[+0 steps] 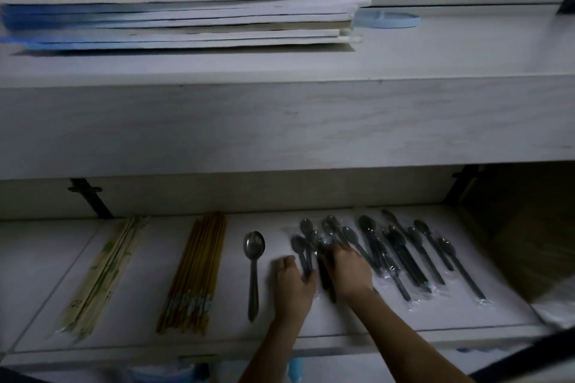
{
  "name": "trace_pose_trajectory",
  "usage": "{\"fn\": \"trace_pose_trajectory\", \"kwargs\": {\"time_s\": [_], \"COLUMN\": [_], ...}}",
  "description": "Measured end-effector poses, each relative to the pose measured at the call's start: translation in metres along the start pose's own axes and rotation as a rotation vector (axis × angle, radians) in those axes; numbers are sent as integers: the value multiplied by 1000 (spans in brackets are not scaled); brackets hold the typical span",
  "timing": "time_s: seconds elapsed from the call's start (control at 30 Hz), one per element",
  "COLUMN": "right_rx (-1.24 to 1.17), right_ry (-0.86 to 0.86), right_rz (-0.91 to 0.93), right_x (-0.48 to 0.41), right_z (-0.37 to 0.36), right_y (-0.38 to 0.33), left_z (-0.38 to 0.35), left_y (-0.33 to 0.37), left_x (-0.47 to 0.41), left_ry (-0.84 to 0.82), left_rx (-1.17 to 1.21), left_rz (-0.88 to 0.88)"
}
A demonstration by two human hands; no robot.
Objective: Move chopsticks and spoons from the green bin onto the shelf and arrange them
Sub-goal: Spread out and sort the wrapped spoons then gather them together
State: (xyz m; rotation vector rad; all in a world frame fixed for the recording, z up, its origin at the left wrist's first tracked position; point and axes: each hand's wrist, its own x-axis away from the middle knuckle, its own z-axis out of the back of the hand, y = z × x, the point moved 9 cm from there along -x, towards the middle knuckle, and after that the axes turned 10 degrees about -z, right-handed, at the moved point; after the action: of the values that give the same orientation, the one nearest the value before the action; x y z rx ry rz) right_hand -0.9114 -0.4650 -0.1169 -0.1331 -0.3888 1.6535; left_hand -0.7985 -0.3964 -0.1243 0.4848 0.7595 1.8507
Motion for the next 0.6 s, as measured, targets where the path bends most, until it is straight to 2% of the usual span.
{"fn": "trace_pose_trajectory", "kwargs": {"time_s": [0.13, 0.27, 0.37, 0.5, 0.6], "right_rx": [-144, -298, -273, -231, -202], "right_ry": [-28, -27, -5, 79, 82], "right_rz": [-74, -157, -168, -90, -78], "right_x": [-5, -11, -13, -12, -11], "right_z": [3, 13, 17, 25, 26], "right_y": [12, 33, 43, 39, 29], "left_z": [-1, 0, 2, 0, -1], "left_y": [-8, -16, -19, -21, -22], "left_x": [-12, -20, -25, -29, -31], "left_ry": [3, -28, -57, -152, -144], "left_rx": [-126, -126, -145, -189, -174], "left_rz": [44, 61, 75, 94, 112]}}
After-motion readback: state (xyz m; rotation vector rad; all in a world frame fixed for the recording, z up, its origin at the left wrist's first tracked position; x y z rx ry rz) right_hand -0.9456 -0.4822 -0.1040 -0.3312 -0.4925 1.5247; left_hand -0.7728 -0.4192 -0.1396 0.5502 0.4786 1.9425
